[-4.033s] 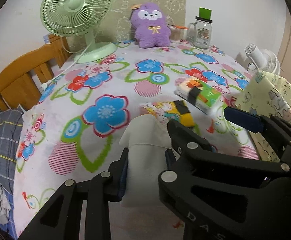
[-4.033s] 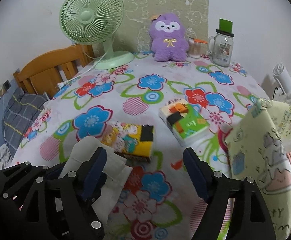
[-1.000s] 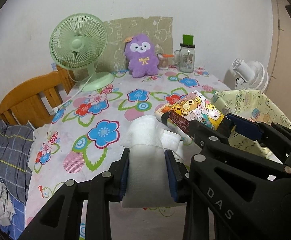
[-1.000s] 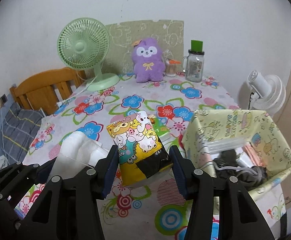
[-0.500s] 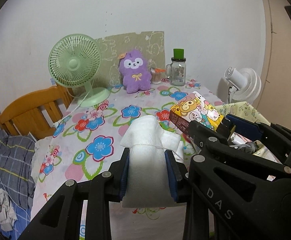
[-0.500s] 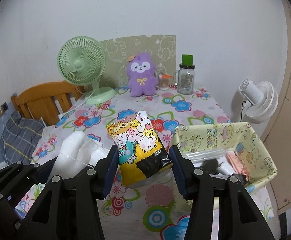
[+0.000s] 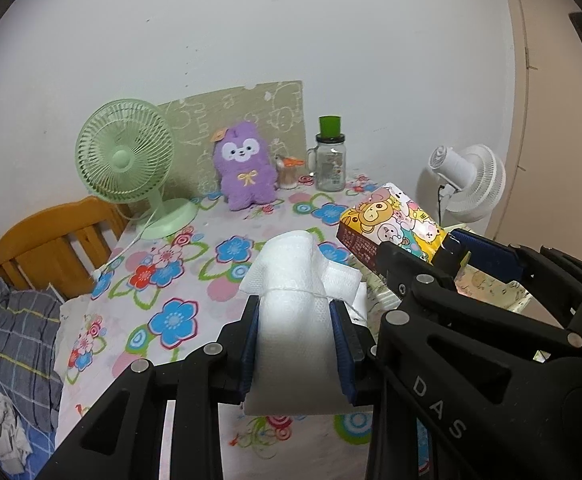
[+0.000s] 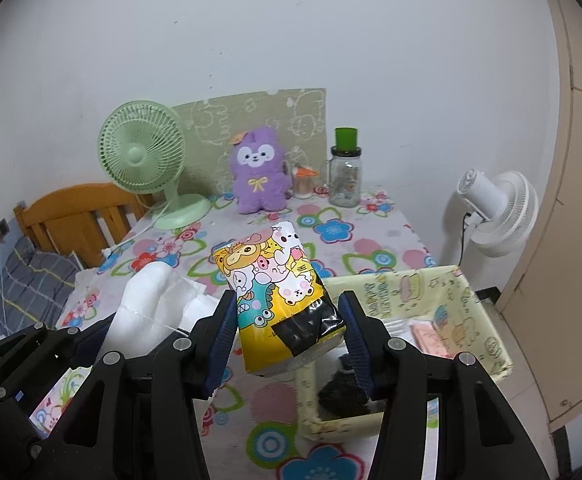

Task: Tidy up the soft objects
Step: 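Carry white cloth with left tool while right tool carries yellow packet toward box, then lower cloth and yellow packet into the box and open both tools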

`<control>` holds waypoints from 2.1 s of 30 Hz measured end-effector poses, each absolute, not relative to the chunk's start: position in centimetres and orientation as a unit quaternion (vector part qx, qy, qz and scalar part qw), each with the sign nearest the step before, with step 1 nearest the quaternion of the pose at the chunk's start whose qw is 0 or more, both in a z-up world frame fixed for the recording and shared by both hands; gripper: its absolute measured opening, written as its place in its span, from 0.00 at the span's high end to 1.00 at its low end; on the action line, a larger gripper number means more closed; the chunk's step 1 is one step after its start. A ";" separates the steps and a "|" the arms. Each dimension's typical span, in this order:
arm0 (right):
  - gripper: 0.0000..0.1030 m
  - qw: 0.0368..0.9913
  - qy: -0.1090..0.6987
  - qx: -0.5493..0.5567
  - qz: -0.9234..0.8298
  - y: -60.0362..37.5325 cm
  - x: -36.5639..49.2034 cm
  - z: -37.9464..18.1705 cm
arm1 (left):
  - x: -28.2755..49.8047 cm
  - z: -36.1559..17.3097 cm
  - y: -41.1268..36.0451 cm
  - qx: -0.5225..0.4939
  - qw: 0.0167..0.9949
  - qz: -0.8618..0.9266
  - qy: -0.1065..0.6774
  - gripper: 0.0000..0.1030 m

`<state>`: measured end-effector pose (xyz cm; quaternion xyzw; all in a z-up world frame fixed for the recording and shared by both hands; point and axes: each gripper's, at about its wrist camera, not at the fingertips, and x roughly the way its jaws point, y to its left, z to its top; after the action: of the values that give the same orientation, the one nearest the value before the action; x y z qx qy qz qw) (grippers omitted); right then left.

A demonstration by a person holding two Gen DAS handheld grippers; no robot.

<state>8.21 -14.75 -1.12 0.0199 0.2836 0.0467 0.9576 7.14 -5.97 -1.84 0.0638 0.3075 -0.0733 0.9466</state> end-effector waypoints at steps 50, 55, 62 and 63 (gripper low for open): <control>0.14 0.940 0.329 0.074 -0.042 -27.3 13.2 -5.1 | 13.3 -5.5 -16.1 0.086 0.919 -0.153 0.352 0.09; 0.13 0.943 0.323 0.063 -0.045 -26.2 13.0 -4.7 | 13.1 -5.2 -14.7 0.084 0.923 -0.144 0.347 0.06; 0.13 0.945 0.319 0.054 -0.038 -24.0 12.7 -4.1 | 12.7 -4.7 -12.5 0.084 0.925 -0.129 0.346 0.05; 0.13 0.946 0.318 0.052 -0.037 -23.7 12.7 -4.0 | 12.7 -4.5 -12.2 0.086 0.926 -0.127 0.345 0.05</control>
<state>12.68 -23.67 -4.00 0.0524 0.3181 -0.0365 0.9459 12.66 -12.16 -4.52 0.0859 0.3454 -0.1265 0.9259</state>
